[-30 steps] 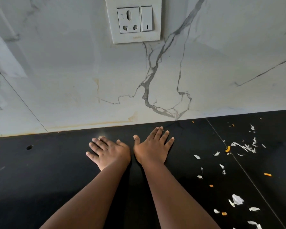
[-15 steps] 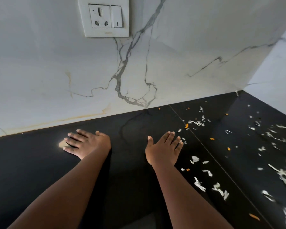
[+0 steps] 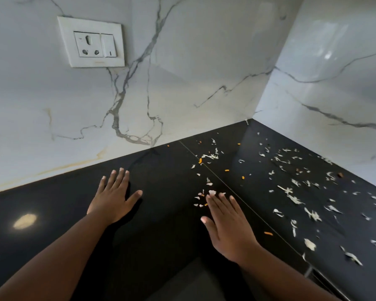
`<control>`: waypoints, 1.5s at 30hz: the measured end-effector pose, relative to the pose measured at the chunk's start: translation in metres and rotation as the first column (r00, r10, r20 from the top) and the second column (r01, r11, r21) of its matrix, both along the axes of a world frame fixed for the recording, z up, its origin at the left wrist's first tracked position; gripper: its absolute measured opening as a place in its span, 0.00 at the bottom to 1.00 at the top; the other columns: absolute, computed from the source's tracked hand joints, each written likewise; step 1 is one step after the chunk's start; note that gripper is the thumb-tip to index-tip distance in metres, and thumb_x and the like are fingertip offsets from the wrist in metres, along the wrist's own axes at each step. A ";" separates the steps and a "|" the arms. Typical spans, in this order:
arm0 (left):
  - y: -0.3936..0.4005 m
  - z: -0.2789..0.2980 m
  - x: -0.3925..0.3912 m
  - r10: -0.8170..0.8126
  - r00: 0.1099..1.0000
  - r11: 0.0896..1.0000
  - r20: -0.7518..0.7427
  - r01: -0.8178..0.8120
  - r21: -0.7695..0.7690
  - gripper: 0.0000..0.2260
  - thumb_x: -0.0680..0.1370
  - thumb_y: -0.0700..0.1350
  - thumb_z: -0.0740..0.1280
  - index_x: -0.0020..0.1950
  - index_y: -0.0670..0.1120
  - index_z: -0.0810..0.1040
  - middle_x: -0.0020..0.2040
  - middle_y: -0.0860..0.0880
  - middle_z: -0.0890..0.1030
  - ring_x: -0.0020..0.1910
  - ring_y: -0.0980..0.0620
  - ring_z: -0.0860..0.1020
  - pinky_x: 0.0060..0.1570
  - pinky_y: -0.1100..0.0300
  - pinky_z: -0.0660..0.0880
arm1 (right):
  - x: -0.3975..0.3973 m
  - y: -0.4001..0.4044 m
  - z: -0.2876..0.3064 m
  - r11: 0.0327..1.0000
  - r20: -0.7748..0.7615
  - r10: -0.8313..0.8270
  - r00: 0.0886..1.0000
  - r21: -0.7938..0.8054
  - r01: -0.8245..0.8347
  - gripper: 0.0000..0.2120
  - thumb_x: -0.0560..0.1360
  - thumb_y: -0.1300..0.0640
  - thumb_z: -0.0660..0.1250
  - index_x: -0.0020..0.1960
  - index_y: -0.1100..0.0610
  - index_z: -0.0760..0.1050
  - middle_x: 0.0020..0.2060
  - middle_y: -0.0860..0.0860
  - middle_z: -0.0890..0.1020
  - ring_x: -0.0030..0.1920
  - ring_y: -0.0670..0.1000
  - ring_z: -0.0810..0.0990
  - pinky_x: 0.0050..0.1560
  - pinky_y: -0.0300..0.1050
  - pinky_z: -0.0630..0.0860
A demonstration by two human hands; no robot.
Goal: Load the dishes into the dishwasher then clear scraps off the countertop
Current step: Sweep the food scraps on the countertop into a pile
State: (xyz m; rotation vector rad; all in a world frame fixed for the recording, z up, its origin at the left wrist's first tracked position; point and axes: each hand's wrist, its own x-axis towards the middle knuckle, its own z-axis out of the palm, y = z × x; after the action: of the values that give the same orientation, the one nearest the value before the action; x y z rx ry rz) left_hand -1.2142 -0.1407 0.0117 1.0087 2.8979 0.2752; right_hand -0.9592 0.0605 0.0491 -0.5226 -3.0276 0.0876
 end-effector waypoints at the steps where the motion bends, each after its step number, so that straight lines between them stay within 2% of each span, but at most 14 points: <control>1: -0.001 -0.001 0.005 0.004 1.000 1.000 0.001 -0.004 -0.001 0.39 0.77 0.69 0.44 0.79 0.46 0.40 0.79 0.48 0.39 0.76 0.50 0.35 0.75 0.49 0.36 | 0.021 0.000 0.005 0.999 -0.031 -0.016 0.999 -0.048 0.015 0.35 0.78 0.36 0.41 0.77 0.55 0.59 0.75 0.48 0.63 0.77 0.48 0.55 0.75 0.40 0.40; 2: -0.001 -0.001 0.012 0.019 1.000 1.000 0.003 -0.019 -0.003 0.40 0.76 0.70 0.43 0.79 0.45 0.39 0.79 0.48 0.39 0.76 0.50 0.35 0.75 0.49 0.36 | 0.042 0.002 0.006 0.996 -0.037 -0.039 0.999 -0.078 0.036 0.37 0.76 0.33 0.38 0.78 0.52 0.54 0.76 0.45 0.58 0.77 0.45 0.49 0.73 0.36 0.36; 4: -0.004 0.000 0.025 0.035 0.999 0.999 0.009 -0.035 -0.012 0.43 0.74 0.72 0.41 0.79 0.44 0.40 0.79 0.47 0.39 0.77 0.50 0.36 0.75 0.49 0.36 | 0.076 0.010 0.006 0.993 0.009 -0.079 0.997 -0.087 0.079 0.41 0.71 0.29 0.33 0.78 0.48 0.50 0.77 0.42 0.53 0.76 0.41 0.42 0.69 0.34 0.32; 7: -0.011 0.001 0.046 0.009 1.000 0.999 0.013 -0.009 -0.044 0.45 0.71 0.74 0.40 0.78 0.44 0.39 0.79 0.46 0.39 0.77 0.50 0.35 0.75 0.49 0.36 | 0.116 0.024 0.000 0.980 0.067 -0.174 0.983 -0.085 0.179 0.51 0.64 0.22 0.27 0.78 0.48 0.51 0.77 0.45 0.55 0.76 0.43 0.44 0.72 0.38 0.36; 10: -0.018 0.000 0.067 -0.006 1.000 0.997 0.021 0.008 -0.077 0.47 0.70 0.75 0.39 0.78 0.44 0.37 0.79 0.47 0.37 0.76 0.50 0.33 0.75 0.49 0.35 | 0.146 0.028 -0.003 0.938 0.077 -0.301 0.950 -0.154 0.310 0.56 0.61 0.18 0.33 0.79 0.50 0.47 0.78 0.47 0.51 0.78 0.48 0.45 0.74 0.41 0.40; 13: -0.022 0.000 0.089 0.003 1.000 0.995 0.024 0.000 -0.104 0.49 0.68 0.76 0.39 0.78 0.44 0.37 0.78 0.47 0.37 0.76 0.50 0.33 0.75 0.49 0.36 | 0.158 0.020 -0.010 0.895 0.140 -0.360 0.922 -0.229 0.384 0.64 0.55 0.15 0.40 0.78 0.54 0.36 0.78 0.50 0.41 0.77 0.50 0.38 0.74 0.44 0.38; 15: -0.023 0.000 0.102 0.016 1.000 0.992 0.021 -0.013 -0.122 0.49 0.68 0.77 0.39 0.78 0.44 0.37 0.78 0.47 0.37 0.76 0.50 0.33 0.75 0.49 0.36 | 0.157 0.013 -0.017 0.889 0.181 -0.366 0.913 -0.222 0.400 0.66 0.53 0.14 0.38 0.77 0.56 0.31 0.77 0.52 0.36 0.76 0.52 0.34 0.74 0.47 0.34; 18: -0.021 0.002 0.114 0.066 0.997 0.991 0.033 -0.062 -0.122 0.51 0.67 0.78 0.39 0.78 0.44 0.38 0.79 0.46 0.37 0.76 0.48 0.34 0.75 0.48 0.36 | 0.146 0.011 -0.027 0.886 0.168 -0.395 0.903 -0.192 0.423 0.62 0.53 0.14 0.34 0.72 0.56 0.25 0.77 0.53 0.34 0.76 0.54 0.32 0.75 0.51 0.34; 22: -0.009 0.006 0.124 0.216 0.975 0.968 0.049 -0.207 -0.142 0.54 0.65 0.79 0.38 0.78 0.43 0.39 0.79 0.44 0.38 0.77 0.45 0.35 0.75 0.46 0.38 | 0.123 0.023 -0.026 0.912 0.132 -0.347 0.929 -0.185 0.367 0.60 0.58 0.16 0.38 0.73 0.56 0.25 0.76 0.54 0.32 0.76 0.54 0.32 0.75 0.51 0.34; 26: 0.009 0.007 0.133 0.343 0.938 0.928 0.050 -0.330 -0.173 0.54 0.66 0.79 0.39 0.78 0.42 0.40 0.79 0.43 0.39 0.77 0.44 0.37 0.75 0.45 0.40 | 0.097 0.040 -0.024 0.927 0.095 -0.302 0.949 -0.202 0.315 0.59 0.63 0.18 0.42 0.76 0.58 0.30 0.76 0.55 0.33 0.76 0.55 0.33 0.75 0.51 0.34; 33: 0.046 0.008 0.126 0.312 0.949 0.923 0.038 -0.293 -0.250 0.50 0.70 0.76 0.42 0.78 0.40 0.39 0.79 0.42 0.39 0.77 0.45 0.36 0.75 0.47 0.38 | 0.049 0.069 -0.028 0.945 0.060 -0.236 0.970 -0.220 0.243 0.59 0.63 0.18 0.41 0.77 0.59 0.31 0.77 0.57 0.36 0.77 0.58 0.35 0.76 0.53 0.36; 39: 0.077 0.005 0.120 0.367 0.930 0.919 0.027 -0.358 -0.166 0.54 0.65 0.79 0.40 0.79 0.43 0.40 0.79 0.46 0.39 0.77 0.48 0.37 0.76 0.50 0.39 | 0.007 0.085 -0.033 0.962 0.021 -0.156 0.988 -0.222 0.157 0.61 0.61 0.17 0.43 0.77 0.60 0.33 0.77 0.58 0.37 0.76 0.61 0.36 0.76 0.55 0.37; 45: 0.076 0.006 0.118 0.377 0.925 0.922 0.052 -0.368 -0.123 0.48 0.69 0.77 0.45 0.79 0.47 0.40 0.79 0.50 0.39 0.77 0.52 0.36 0.75 0.52 0.38 | -0.043 0.098 -0.035 0.964 0.016 -0.124 0.992 -0.236 0.124 0.59 0.64 0.18 0.44 0.77 0.61 0.34 0.77 0.60 0.39 0.76 0.63 0.37 0.75 0.58 0.38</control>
State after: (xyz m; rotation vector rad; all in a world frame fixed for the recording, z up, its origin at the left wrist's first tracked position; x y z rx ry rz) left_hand -1.0960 -0.0649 0.0178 0.4123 2.9762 0.1607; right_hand -1.0018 0.1584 0.0142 -0.7288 -2.9930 0.4453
